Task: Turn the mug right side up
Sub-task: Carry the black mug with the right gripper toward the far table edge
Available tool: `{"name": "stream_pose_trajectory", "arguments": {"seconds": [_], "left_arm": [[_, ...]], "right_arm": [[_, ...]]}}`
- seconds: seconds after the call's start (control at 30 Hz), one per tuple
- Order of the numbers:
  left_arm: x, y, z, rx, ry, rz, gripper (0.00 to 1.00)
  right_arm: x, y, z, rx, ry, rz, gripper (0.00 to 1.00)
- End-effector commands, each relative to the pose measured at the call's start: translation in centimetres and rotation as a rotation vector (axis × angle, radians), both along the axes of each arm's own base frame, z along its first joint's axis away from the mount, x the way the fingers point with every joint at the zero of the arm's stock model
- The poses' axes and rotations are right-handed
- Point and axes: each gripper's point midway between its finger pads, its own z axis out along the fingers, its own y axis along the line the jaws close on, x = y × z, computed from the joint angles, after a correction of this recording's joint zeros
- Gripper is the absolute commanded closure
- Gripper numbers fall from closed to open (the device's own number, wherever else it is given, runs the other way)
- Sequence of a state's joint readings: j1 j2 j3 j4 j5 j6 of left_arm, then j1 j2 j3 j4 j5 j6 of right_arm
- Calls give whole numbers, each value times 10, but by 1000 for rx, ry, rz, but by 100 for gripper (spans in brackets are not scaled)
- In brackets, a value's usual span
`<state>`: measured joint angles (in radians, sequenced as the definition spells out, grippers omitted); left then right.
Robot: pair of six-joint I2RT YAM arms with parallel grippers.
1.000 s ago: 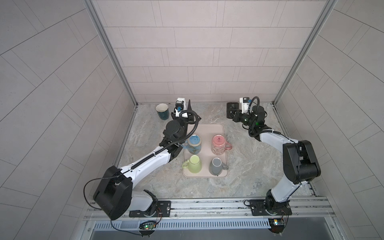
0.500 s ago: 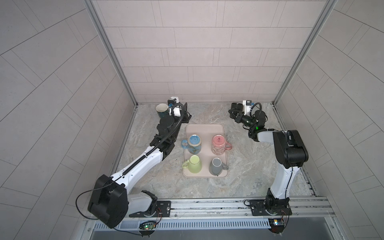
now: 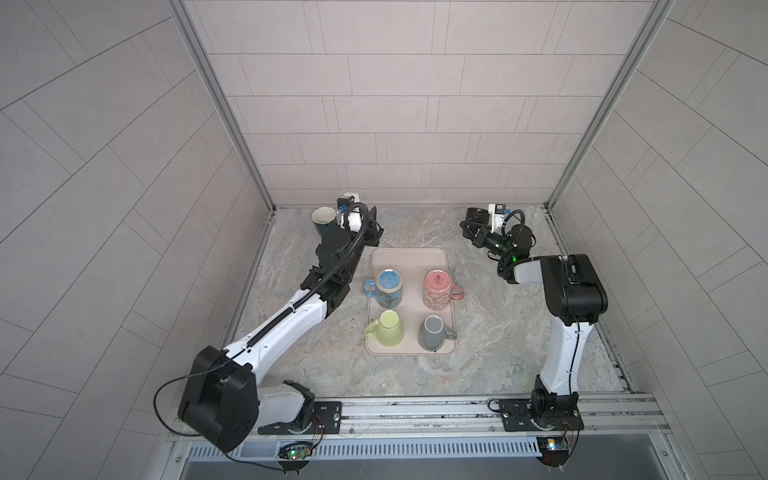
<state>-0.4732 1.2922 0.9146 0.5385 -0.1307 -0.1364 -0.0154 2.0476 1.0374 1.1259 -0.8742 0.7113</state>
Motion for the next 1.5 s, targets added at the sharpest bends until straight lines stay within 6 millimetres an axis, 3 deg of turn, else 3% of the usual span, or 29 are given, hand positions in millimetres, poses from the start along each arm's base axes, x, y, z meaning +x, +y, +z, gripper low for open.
{"name": "stream_pose_trajectory", "arguments": {"seconds": [0.0,0.33,1.03,1.47], "left_arm": [[2,-1,14,-23,-24,-10,63],[6,-5,8,-23,-10,-21,63],[6,-9,4,-21,-8,-42,63],[4,-8,2,-17,-10,-43,63]], "right_arm": [[4,-2,18,-73,-120,-16,100],[9,-9,-9,-94,-86,-43,100],[2,-10,-34,-56,-60,-58,100],[-2,-6,-42,-88,-35,-61,80]]}}
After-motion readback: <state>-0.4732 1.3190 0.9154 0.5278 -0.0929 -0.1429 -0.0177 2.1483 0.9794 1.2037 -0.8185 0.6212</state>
